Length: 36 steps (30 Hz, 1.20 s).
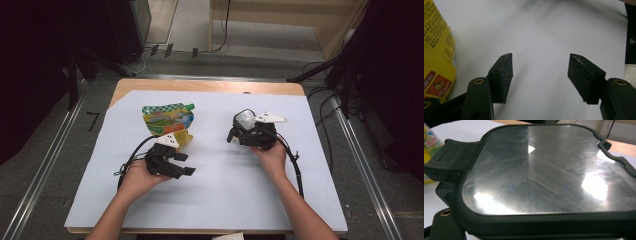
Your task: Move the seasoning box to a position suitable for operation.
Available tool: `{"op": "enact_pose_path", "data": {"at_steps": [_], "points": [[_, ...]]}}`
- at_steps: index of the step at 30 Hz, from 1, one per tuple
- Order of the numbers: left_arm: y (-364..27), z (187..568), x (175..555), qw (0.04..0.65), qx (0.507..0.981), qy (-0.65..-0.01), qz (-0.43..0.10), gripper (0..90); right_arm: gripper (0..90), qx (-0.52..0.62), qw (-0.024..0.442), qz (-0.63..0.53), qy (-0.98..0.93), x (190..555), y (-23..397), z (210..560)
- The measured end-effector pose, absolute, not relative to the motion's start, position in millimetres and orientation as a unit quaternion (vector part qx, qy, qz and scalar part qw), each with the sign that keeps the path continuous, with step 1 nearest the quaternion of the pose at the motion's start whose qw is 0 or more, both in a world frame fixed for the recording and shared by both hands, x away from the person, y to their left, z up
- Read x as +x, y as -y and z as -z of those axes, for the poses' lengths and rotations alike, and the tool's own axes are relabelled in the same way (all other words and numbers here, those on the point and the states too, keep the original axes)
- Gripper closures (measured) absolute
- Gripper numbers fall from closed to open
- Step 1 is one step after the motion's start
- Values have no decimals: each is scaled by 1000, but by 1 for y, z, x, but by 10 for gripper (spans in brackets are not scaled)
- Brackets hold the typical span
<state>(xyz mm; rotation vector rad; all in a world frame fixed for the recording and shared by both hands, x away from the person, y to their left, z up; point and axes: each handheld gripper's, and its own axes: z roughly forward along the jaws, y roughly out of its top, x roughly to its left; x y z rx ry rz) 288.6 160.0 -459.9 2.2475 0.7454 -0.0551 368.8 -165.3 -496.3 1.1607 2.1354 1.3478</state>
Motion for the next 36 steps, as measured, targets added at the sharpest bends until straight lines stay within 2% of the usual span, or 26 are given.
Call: {"op": "enact_pose_path", "data": {"at_steps": [25,33,36], "points": [[-154,459,297,377,879,-289,26,383,159,329,123,-478,-805,321,116,502],[-154,459,296,380,879,-288,26,384,158,313,121,-467,-818,315,106,507],[-154,459,296,381,878,-287,26,384,158,301,135,-462,-824,313,104,508]]}}
